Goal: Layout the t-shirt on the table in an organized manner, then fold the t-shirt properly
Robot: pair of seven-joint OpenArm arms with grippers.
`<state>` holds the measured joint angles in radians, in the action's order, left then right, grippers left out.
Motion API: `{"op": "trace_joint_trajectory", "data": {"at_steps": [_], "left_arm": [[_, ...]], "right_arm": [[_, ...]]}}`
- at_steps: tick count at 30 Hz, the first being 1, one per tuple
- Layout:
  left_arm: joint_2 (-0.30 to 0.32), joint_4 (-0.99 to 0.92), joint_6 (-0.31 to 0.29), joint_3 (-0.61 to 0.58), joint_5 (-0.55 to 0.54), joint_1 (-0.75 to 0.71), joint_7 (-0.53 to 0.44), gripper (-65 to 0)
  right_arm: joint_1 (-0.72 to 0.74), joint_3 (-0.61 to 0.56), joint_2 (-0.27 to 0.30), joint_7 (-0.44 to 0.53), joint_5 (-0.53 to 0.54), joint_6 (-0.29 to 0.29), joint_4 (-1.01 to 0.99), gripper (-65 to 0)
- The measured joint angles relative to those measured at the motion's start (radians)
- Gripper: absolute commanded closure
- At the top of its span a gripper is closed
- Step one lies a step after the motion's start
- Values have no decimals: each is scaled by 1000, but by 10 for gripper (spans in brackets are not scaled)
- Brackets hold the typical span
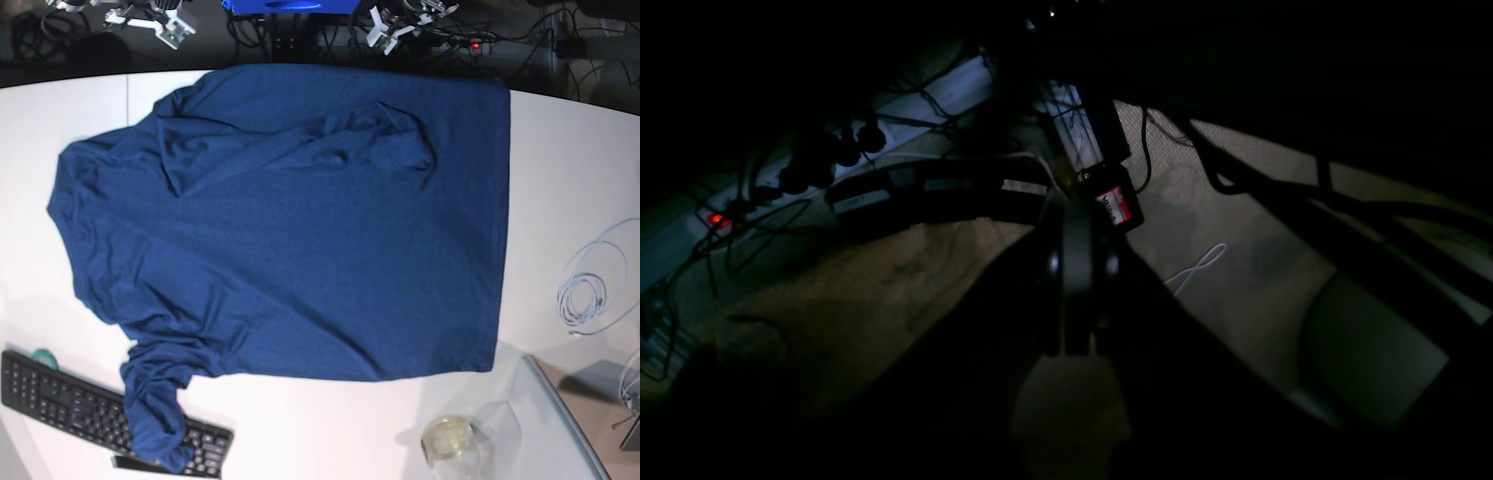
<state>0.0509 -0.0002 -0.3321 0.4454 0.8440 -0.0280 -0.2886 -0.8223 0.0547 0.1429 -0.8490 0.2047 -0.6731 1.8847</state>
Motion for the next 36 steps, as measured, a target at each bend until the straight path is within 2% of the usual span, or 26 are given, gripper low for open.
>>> {"op": "trace_joint_trajectory", "data": {"at_steps": [2, 5, 7, 10, 14, 16, 22, 25, 36], "left_arm": [[0, 0, 0, 0, 0, -1, 3, 0], [-2, 0, 0, 0, 0, -2, 3, 0], [0, 0, 0, 0, 0, -1, 5, 0], [2, 1, 0, 0, 0, -2, 2, 0], [-2, 0, -1, 0, 0, -2, 3, 0], [0, 0, 0, 0, 0, -2, 3, 0], [-1, 0, 0, 0, 0, -2, 2, 0], [0, 0, 0, 0, 0, -2, 1, 0], [0, 0, 0, 0, 0, -2, 0, 0]], "right_arm": [[-24, 2, -20, 59, -51, 92, 10, -42], [-113, -4, -42, 228, -95, 105, 76, -42], [-163, -2, -84, 310, -153, 114, 90, -42], [-203, -1, -97, 432, -161, 116, 85, -42], [-180, 0, -102, 430, -161, 116, 38, -41], [-143, 0, -110, 391, -168, 116, -19, -42], [-43, -4, -107, 186, -161, 119, -52, -42], [-18, -6, -105, 154, -163, 119, -112, -42], [-20, -5, -102, 157, -161, 119, -120, -42]]}}
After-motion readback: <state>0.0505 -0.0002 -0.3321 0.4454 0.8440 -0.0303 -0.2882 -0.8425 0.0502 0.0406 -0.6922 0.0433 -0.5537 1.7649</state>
